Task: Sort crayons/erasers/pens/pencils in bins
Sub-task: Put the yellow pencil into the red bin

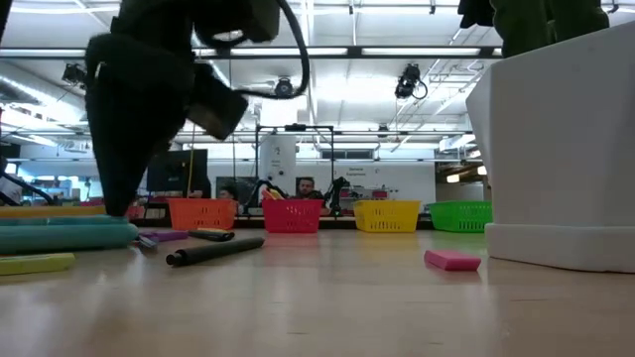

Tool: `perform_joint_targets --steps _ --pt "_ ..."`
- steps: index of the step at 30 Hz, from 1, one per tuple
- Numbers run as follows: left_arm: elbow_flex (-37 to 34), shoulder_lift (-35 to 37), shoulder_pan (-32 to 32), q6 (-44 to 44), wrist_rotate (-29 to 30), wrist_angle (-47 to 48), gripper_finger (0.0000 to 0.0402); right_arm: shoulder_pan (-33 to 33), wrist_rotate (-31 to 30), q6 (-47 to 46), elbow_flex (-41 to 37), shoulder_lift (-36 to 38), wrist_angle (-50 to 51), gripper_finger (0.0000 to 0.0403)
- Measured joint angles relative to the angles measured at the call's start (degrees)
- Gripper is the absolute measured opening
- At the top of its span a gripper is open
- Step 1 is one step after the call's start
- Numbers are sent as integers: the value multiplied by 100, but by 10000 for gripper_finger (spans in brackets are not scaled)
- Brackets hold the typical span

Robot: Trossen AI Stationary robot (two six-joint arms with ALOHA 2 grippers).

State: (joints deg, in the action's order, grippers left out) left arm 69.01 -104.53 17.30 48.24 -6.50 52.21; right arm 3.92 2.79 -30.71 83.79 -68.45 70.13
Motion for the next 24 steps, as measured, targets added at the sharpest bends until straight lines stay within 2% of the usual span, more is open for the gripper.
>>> perform_joint_targets --steps 7,12,15,19,24 --pt "2 565 -207 90 75 6 28 0 -47 85 0 2 -2 107" --pt "9 1028 -582 186 499 -109 48 1 -129 86 0 2 -4 107" --pt "9 1297 -902 183 797 -241 56 0 -129 84 0 2 -2 107" --pt "9 1626 -1407 31 1116 -590 45 0 -129 9 0 2 -2 107" --pt "11 1917 -2049 -536 1339 -1386 35 0 -125 -84 0 2 -2 107"
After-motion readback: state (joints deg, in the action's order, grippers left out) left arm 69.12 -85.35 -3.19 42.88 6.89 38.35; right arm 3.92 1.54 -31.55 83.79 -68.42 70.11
